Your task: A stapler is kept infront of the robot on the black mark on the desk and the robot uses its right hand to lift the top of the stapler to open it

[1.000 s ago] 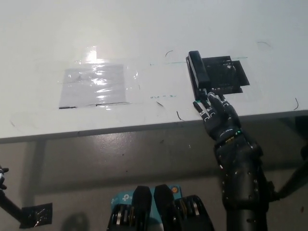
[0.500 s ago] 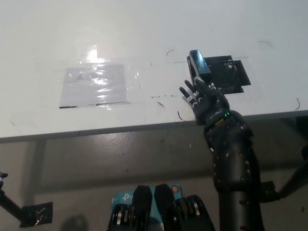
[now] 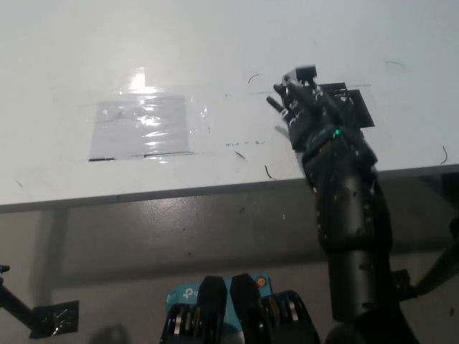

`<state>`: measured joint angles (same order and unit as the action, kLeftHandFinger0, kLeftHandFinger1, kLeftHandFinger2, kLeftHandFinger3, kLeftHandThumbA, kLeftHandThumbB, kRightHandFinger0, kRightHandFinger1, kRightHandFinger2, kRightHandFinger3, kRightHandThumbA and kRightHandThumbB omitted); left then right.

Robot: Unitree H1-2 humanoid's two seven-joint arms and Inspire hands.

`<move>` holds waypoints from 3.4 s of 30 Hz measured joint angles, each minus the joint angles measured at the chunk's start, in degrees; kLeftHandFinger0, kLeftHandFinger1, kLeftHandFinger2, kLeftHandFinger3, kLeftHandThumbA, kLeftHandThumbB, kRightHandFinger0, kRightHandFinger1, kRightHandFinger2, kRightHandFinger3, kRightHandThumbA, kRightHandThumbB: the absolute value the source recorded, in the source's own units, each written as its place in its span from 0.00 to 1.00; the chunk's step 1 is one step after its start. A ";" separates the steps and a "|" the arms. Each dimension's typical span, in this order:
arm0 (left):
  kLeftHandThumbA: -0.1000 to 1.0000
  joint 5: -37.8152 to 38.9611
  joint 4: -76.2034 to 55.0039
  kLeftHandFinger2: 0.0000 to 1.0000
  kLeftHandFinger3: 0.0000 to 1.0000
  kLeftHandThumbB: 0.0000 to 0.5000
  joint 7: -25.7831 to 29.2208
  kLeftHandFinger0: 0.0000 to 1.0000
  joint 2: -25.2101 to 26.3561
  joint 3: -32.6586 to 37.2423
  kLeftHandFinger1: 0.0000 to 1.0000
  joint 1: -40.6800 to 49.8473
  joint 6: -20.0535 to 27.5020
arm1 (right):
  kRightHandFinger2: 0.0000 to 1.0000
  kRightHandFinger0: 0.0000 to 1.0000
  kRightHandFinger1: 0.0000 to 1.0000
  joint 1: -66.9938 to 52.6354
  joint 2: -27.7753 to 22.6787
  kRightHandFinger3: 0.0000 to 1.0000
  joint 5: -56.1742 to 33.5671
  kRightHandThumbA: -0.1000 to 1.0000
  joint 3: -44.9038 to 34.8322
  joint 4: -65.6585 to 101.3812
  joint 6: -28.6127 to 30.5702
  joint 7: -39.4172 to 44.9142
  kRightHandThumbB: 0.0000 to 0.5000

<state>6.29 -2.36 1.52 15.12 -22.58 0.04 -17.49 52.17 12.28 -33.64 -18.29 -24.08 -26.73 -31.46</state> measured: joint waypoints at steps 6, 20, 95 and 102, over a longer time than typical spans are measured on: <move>0.47 -0.01 -0.15 0.43 0.70 0.00 0.01 0.23 -0.11 0.01 0.22 0.16 -0.22 | 0.73 0.61 0.68 6.44 -3.74 0.90 1.23 0.32 0.35 -8.89 0.48 1.08 0.00; 0.47 -0.02 -0.13 0.46 0.72 0.00 -0.02 0.21 -0.18 0.15 0.21 1.15 -0.33 | 0.65 0.50 0.57 21.95 -10.73 0.83 3.70 0.32 -0.16 -37.93 8.60 4.68 0.00; 0.50 -0.05 0.10 0.43 0.71 0.00 -0.02 0.19 0.03 0.07 0.20 0.61 -0.55 | 0.52 0.39 0.43 -39.41 -26.57 0.81 -9.40 0.36 18.27 28.63 4.39 -3.30 0.03; 0.49 -0.08 0.15 0.44 0.70 0.00 -0.01 0.20 0.04 0.07 0.21 0.61 -0.55 | 0.49 0.45 0.44 -41.13 -26.50 0.75 -1.32 0.35 19.90 21.85 8.47 -2.34 0.00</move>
<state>6.21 -2.20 1.51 15.16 -22.50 0.65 -18.04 11.03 -14.22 -34.96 1.62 -2.23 -18.26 -33.80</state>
